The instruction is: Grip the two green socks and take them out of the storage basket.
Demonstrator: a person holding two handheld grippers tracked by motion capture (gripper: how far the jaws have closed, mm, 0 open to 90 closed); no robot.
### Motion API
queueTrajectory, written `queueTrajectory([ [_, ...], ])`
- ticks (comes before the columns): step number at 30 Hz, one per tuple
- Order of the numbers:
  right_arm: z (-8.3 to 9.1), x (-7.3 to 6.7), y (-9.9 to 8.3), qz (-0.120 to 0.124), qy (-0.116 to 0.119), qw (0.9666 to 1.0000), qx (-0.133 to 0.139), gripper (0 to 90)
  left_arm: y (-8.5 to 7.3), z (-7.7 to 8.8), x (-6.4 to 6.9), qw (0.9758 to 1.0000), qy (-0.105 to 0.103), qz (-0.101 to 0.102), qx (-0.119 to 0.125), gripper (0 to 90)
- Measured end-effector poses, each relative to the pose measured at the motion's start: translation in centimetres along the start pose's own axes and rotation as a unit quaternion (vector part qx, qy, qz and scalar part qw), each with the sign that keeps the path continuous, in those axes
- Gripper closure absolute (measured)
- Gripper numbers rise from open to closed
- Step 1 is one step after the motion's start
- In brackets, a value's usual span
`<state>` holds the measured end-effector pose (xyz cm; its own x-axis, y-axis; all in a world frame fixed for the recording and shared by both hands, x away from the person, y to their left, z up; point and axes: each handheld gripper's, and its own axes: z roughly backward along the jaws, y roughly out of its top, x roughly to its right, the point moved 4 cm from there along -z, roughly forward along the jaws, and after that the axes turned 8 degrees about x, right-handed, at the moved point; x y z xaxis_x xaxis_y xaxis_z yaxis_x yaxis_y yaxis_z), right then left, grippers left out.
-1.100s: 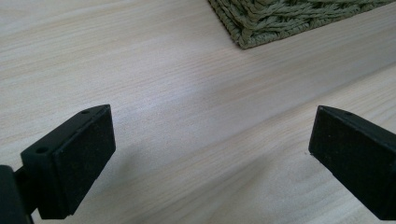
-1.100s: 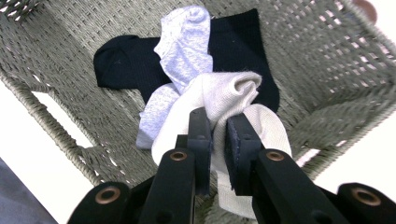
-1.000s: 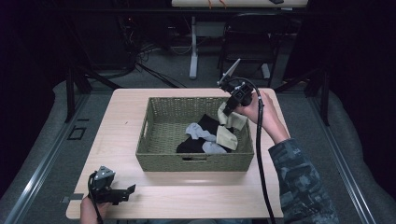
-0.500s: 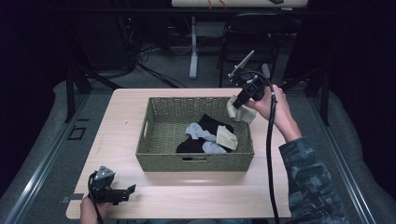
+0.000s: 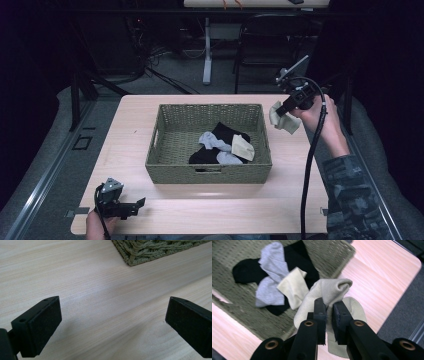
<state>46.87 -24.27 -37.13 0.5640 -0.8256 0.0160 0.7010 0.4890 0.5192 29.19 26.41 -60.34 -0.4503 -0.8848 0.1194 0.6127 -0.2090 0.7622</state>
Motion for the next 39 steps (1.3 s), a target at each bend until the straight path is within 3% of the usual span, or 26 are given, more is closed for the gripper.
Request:
queueTrajectory([
  [6,-0.7,2.0,-2.2,-0.024,-0.020,0.9994,-0.015,82.8,0.0,0.0,0.0,1.0000,0.000,0.001,0.001,0.4],
  [14,-2.8,3.5,-4.8,-0.049,-0.016,0.9983,-0.027,82.8,0.0,0.0,0.0,1.0000,0.000,0.001,0.000,0.4],
  [18,-4.0,3.6,-6.1,-0.061,-0.004,0.9979,-0.021,82.8,0.0,0.0,0.0,1.0000,0.000,-0.001,0.001,0.4],
  [23,-6.3,3.6,-8.1,-0.078,-0.015,0.9964,-0.029,82.7,0.0,0.0,0.0,1.0000,0.001,-0.001,-0.001,0.4],
  [26,-7.3,3.7,-9.0,-0.081,-0.008,0.9960,-0.037,82.7,0.0,0.0,0.0,1.0000,0.000,-0.001,-0.001,0.4],
  [39,-11.0,3.2,-11.3,-0.092,0.019,0.9941,-0.053,82.0,0.0,0.0,0.0,1.0000,0.000,0.001,0.001,0.4],
])
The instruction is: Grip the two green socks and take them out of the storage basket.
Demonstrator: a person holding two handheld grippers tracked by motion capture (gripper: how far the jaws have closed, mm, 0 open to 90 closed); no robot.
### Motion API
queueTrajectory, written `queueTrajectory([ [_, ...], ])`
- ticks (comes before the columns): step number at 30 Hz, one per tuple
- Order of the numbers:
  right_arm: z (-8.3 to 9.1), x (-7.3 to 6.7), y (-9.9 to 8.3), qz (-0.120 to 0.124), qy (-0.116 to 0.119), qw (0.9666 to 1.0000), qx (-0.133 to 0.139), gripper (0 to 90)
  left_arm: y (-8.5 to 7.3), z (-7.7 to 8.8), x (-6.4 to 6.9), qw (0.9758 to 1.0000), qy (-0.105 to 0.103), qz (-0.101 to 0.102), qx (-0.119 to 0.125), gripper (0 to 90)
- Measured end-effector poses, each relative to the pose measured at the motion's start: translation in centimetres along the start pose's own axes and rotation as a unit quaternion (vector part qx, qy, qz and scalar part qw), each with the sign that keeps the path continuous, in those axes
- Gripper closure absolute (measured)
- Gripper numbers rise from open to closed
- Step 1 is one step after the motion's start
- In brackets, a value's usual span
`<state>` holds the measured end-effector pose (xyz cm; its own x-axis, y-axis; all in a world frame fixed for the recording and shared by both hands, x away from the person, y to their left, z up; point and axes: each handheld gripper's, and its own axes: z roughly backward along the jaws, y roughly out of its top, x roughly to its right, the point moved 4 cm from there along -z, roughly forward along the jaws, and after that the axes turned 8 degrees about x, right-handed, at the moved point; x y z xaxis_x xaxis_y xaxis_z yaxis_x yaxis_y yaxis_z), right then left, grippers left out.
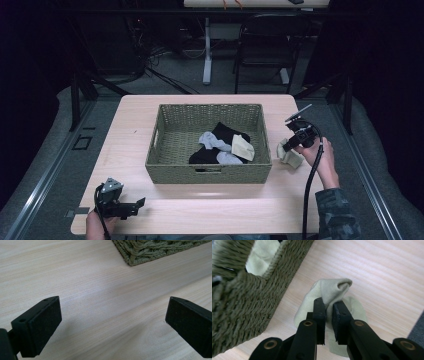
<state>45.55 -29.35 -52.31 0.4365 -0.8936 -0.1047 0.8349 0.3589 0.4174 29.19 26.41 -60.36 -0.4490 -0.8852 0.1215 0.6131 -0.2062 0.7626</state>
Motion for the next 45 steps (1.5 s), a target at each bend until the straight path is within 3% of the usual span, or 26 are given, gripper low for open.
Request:
queueTrajectory([
  [9,-2.0,-0.1,-0.3,-0.012,0.014,0.9998,-0.006,80.7,0.0,0.0,0.0,1.0000,0.000,-0.002,-0.001,0.4],
  [12,-2.5,0.0,-0.4,-0.005,0.016,0.9996,-0.021,79.7,0.0,0.0,0.0,1.0000,0.000,-0.002,-0.001,0.4],
  [13,-2.8,-0.1,-0.4,-0.016,0.014,0.9997,-0.012,78.8,0.0,0.0,0.0,1.0000,0.000,-0.002,0.000,0.4],
  [16,-2.7,0.0,-0.3,-0.014,0.016,0.9996,-0.017,70.2,0.0,0.0,0.0,1.0000,0.000,-0.001,0.001,0.4],
  [17,-2.2,-0.1,-0.1,-0.014,0.010,0.9998,-0.013,61.4,0.0,0.0,0.0,1.0000,0.000,-0.002,0.000,0.4],
  [19,-1.8,0.0,0.0,-0.008,0.010,0.9998,-0.015,56.8,0.0,0.0,0.0,1.0000,0.000,-0.002,-0.001,0.4],
  [20,-1.0,-0.1,0.3,-0.010,0.012,0.9999,-0.005,46.4,0.0,0.0,0.0,1.0000,0.000,-0.002,-0.001,0.4],
  [22,-0.5,-0.1,0.5,-0.002,0.013,0.9999,-0.009,43.8,0.0,0.0,0.0,1.0000,0.000,-0.003,-0.001,0.4],
  [23,0.5,-0.3,0.8,0.004,0.015,0.9999,-0.004,36.3,0.0,0.0,0.0,1.0000,0.001,-0.003,-0.001,0.4],
  [27,1.9,-0.7,1.4,0.011,0.018,0.9998,0.006,26.4,0.0,0.0,0.0,1.0000,0.001,-0.003,-0.001,0.4],
  [35,5.7,-2.5,3.8,0.039,0.026,0.9982,0.036,2.4,0.0,0.0,0.0,1.0000,-0.001,-0.001,0.001,0.4],
  [39,6.6,-3.3,4.6,0.055,0.024,0.9975,0.038,0.8,0.0,0.0,0.0,1.0000,-0.001,-0.001,0.001,0.4],
  [42,7.3,-4.4,5.5,0.060,0.024,0.9966,0.051,0.0,0.0,0.0,0.0,1.0000,0.000,-0.001,0.002,0.4],
  [45,7.9,-6.1,6.9,0.080,0.032,0.9947,0.055,0.0,0.0,0.0,0.0,1.0000,0.000,0.000,0.003,0.3],
])
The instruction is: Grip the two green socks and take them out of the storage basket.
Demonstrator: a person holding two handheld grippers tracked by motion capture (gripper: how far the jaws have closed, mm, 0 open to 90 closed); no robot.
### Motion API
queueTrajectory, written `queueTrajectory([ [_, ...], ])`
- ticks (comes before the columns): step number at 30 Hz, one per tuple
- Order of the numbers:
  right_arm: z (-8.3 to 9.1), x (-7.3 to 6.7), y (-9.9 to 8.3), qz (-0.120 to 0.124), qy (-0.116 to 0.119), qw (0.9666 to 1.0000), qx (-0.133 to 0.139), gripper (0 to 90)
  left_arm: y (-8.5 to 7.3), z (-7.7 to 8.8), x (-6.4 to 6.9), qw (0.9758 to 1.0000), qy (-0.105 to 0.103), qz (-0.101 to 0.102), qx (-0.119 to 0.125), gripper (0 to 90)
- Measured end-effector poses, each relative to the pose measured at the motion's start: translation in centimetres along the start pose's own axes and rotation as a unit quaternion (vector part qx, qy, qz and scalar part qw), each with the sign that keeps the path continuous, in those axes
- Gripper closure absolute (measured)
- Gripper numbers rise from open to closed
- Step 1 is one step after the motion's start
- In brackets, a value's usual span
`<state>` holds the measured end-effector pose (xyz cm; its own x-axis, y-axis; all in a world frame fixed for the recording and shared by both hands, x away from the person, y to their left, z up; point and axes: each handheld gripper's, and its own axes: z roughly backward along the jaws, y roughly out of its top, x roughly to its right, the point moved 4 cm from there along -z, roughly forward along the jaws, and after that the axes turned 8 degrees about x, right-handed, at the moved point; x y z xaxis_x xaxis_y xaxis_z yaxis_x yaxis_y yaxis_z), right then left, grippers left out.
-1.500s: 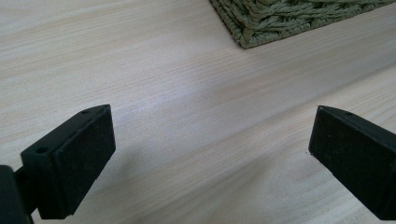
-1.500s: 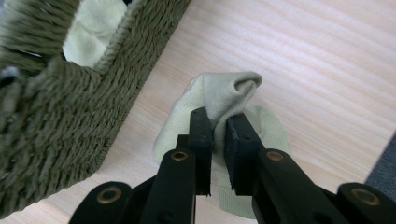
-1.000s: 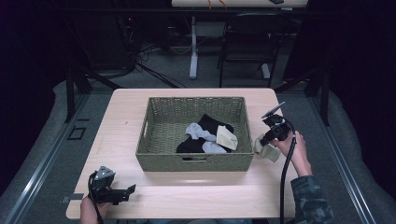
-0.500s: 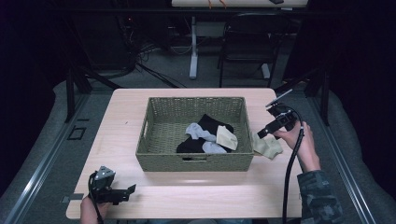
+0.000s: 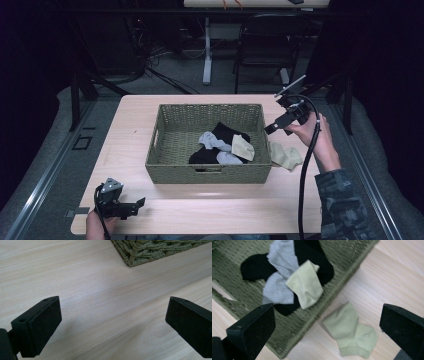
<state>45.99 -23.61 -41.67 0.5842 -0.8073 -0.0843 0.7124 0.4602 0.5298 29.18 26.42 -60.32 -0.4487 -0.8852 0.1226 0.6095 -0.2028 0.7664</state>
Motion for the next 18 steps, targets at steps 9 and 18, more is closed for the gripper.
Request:
queueTrajectory([
  [9,-1.3,-2.7,2.9,0.024,0.014,0.9996,0.007,0.0,0.0,0.0,0.0,1.0000,-0.001,0.000,0.000,0.3],
  [18,-4.2,-4.3,4.6,0.034,0.023,0.9991,-0.009,0.0,0.0,0.0,0.0,1.0000,-0.003,-0.001,0.001,0.3],
])
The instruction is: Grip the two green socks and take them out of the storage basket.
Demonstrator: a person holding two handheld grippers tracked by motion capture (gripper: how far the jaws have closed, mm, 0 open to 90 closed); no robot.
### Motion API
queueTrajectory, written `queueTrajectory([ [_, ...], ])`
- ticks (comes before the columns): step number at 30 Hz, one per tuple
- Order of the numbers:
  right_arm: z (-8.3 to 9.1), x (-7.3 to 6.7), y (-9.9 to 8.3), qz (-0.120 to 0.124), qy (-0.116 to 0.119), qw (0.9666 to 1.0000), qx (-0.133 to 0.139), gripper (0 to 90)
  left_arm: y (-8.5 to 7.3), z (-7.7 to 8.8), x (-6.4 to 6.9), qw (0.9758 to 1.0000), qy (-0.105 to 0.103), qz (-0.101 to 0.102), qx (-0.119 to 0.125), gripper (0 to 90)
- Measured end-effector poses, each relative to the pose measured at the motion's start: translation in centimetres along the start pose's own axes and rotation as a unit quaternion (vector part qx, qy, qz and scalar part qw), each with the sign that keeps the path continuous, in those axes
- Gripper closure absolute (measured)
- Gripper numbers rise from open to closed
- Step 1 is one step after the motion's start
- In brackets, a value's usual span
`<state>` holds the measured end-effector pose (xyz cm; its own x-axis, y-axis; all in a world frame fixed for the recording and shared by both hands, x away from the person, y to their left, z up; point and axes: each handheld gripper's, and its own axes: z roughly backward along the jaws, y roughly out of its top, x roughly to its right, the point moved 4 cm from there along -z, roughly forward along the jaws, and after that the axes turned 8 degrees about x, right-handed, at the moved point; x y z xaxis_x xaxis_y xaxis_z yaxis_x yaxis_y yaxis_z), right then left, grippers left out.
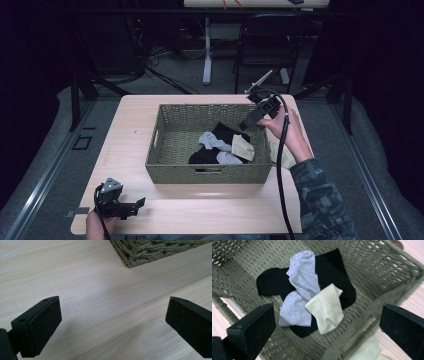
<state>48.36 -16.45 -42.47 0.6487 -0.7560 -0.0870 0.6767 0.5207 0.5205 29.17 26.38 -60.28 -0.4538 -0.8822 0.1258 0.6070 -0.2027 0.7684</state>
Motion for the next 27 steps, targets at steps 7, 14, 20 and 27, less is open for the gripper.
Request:
queueTrajectory([
  [7,-2.5,-0.9,0.5,0.002,0.007,0.9999,-0.009,0.4,0.0,0.0,0.0,1.0000,0.000,0.001,0.000,0.3],
  [14,-5.8,-1.2,0.2,-0.001,0.010,0.9996,-0.026,2.0,0.0,0.1,0.0,1.0000,-0.002,0.000,0.000,0.3],
  [20,-8.2,-1.2,-0.2,-0.017,0.013,0.9991,-0.038,3.8,0.0,0.1,0.0,1.0000,-0.002,0.000,0.001,0.3],
  [27,-9.9,-0.7,-0.6,-0.021,0.008,0.9977,-0.064,11.2,0.0,0.1,0.0,1.0000,-0.002,0.000,0.001,0.3],
])
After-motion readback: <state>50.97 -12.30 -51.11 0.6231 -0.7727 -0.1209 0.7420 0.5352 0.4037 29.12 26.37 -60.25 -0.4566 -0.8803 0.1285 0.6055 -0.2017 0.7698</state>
